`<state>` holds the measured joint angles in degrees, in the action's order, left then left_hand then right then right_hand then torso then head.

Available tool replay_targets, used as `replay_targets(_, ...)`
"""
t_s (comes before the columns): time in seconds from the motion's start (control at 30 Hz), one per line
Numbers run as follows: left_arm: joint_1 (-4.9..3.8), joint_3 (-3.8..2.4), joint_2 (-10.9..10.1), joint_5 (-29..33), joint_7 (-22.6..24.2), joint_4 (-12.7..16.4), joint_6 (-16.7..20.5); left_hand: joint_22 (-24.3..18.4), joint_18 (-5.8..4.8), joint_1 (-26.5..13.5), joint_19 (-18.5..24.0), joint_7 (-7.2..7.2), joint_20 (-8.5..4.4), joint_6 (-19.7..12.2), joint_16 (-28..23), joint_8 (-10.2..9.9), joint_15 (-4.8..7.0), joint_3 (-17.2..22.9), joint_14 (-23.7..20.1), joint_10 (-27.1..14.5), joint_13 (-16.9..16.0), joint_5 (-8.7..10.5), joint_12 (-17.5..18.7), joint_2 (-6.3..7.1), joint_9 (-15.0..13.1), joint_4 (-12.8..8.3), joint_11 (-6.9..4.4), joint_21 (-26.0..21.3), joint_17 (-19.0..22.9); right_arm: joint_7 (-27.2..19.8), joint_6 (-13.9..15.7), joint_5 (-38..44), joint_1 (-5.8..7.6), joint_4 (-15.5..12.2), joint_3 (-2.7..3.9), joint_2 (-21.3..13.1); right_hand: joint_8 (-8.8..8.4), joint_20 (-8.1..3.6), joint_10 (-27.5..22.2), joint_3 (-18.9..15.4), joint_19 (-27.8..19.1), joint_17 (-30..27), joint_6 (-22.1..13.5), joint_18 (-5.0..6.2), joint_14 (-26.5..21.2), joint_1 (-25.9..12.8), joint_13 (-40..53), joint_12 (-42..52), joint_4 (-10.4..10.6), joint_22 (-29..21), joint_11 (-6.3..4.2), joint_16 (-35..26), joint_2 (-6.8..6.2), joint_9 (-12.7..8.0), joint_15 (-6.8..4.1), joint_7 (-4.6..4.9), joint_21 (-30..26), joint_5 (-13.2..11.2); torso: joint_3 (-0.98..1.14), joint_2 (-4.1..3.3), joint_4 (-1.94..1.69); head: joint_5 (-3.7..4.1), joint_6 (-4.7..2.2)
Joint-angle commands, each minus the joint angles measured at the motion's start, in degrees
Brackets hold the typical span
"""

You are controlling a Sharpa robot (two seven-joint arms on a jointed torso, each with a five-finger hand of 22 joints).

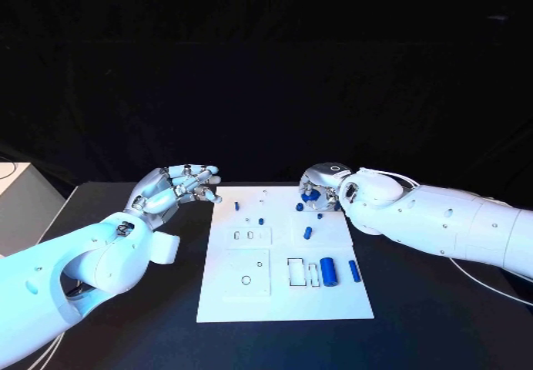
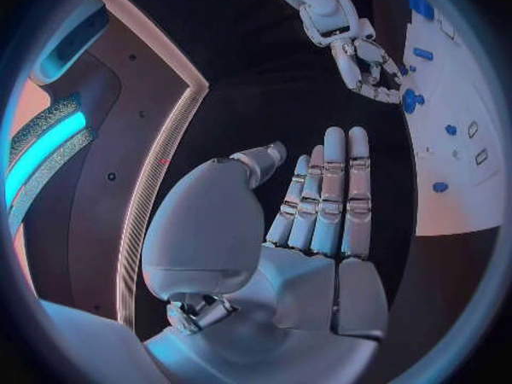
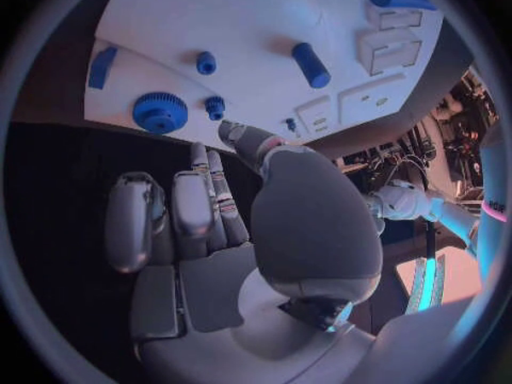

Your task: Assemble the parts on the task board

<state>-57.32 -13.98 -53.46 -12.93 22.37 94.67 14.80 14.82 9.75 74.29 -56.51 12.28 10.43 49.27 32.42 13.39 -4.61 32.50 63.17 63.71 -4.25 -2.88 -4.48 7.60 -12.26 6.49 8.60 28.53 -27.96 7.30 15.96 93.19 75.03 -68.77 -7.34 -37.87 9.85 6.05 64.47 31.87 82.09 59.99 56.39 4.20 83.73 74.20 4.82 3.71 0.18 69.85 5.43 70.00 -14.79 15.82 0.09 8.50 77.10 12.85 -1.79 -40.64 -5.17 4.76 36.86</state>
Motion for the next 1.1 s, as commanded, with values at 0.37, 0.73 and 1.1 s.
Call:
replay_targets(0.37,0.04,-0.29,-0.3,-0.3,0.0,0.8,-1.6,0.2,0.5,-0.1,0.4,0.16,-0.2,-0.2,0.5,-0.2,-0.01,0.3,-0.5,-0.2,0.0,-0.19,0.4,0.38,-0.1,-0.1,-0.02,0.5,-0.2,0.5,-2.7,1.5,-0.04,1.4,0.01,1.3,-0.19,-0.08,0.2,0.0,0.1,1.1,0.0,-0.21,2.2,0.6,0.2,0.4,0.5,0.6,-0.09,1.3,0.03,0.2,0.12,0.25,0.2,0.4,-0.1,-1.23,-0.54,0.58,-0.26)
replay_targets(0.73,0.03,-0.47,-0.7,-0.4,-0.2,1.3,-1.8,0.2,0.5,-0.1,0.4,0.16,-0.2,-0.2,0.5,-0.2,-0.01,0.3,-0.5,-0.2,0.0,-0.19,0.4,0.38,-0.1,-0.1,-0.02,0.5,-0.2,0.9,-4.1,1.4,-0.07,2.1,0.01,1.7,-0.06,-0.12,0.9,0.3,0.4,1.5,0.2,-0.23,2.1,0.6,0.5,0.7,0.8,0.7,-0.13,2.0,0.14,0.5,0.09,0.3,0.3,0.7,-0.21,-2.19,-0.79,0.89,-0.43)
replay_targets(1.1,0.02,-0.86,-0.9,-0.5,-0.4,1.5,-1.9,0.3,0.49,0.0,0.6,0.19,-0.2,-0.3,0.7,-0.3,-0.04,0.3,-0.7,-0.3,0.0,-0.18,0.4,0.37,-0.1,-0.1,0.01,0.7,-0.3,0.7,-4.3,1.4,-0.12,2.6,-0.01,2.2,0.38,-0.2,1.9,1.1,0.7,1.7,1.0,-0.33,2.0,0.8,0.9,0.9,1.0,1.2,-0.26,2.6,0.56,1.0,0.01,0.27,0.5,1.0,-0.31,-2.84,-1.13,1.13,-0.6)
